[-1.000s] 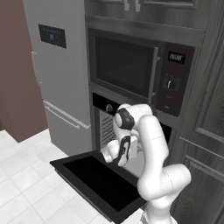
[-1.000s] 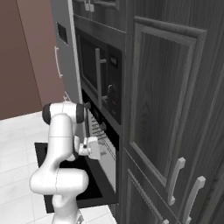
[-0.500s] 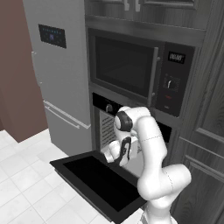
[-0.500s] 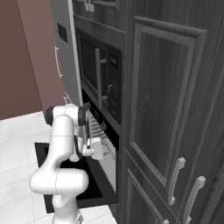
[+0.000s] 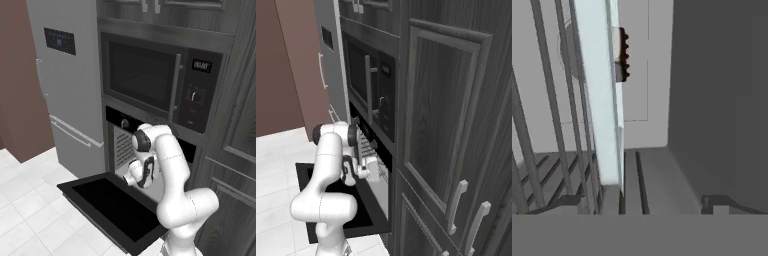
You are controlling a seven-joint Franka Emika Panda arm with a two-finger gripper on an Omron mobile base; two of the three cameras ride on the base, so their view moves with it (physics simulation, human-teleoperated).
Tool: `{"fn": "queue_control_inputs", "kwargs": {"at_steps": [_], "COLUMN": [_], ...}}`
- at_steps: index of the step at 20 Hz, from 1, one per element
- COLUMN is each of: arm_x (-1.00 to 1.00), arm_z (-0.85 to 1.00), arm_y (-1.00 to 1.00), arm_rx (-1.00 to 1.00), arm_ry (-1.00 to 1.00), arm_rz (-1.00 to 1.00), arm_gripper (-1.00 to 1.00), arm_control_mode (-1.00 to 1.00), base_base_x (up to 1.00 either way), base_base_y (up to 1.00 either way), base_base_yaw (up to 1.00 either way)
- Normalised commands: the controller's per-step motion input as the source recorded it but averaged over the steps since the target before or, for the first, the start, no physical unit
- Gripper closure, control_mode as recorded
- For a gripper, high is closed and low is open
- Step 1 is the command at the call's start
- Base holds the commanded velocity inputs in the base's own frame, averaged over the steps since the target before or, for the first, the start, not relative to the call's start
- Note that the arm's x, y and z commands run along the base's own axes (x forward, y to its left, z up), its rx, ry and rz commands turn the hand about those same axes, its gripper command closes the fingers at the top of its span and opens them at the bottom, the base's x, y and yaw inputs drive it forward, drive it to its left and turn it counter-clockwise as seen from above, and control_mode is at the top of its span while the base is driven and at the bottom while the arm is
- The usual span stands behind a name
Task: Take the baked cake out of the oven and place it on the plate for cooling. Then close the oven door.
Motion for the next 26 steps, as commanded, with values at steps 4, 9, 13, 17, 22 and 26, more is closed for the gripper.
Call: {"fn": "queue_control_inputs", "kwargs": {"at_steps": [4, 9, 13, 17, 22, 26], "arm_x": [0.33, 0.30, 0.27, 0.16, 0.01, -0.10], "arm_z": [-0.23, -0.20, -0.16, -0.06, -0.09, -0.27], "arm_y": [-0.21, -0.15, -0.01, 0.01, 0.09, 0.19], "arm_rx": [0.00, 0.00, 0.00, 0.00, 0.00, 0.00], "arm_ry": [0.07, 0.09, 0.12, 0.17, 0.20, 0.21], "arm_rz": [0.10, 0.10, 0.07, 0.05, 0.05, 0.05], "arm_gripper": [-1.00, -1.00, -1.00, 1.00, 1.00, 1.00], "arm_control_mode": [-1.00, -1.00, -1.00, -1.00, -1.00, -1.00], "base_base_x": [0.00, 0.00, 0.00, 0.00, 0.00, 0.00], "base_base_y": [0.00, 0.00, 0.00, 0.00, 0.00, 0.00], "base_base_yaw": [0.00, 0.00, 0.00, 0.00, 0.00, 0.00]}}
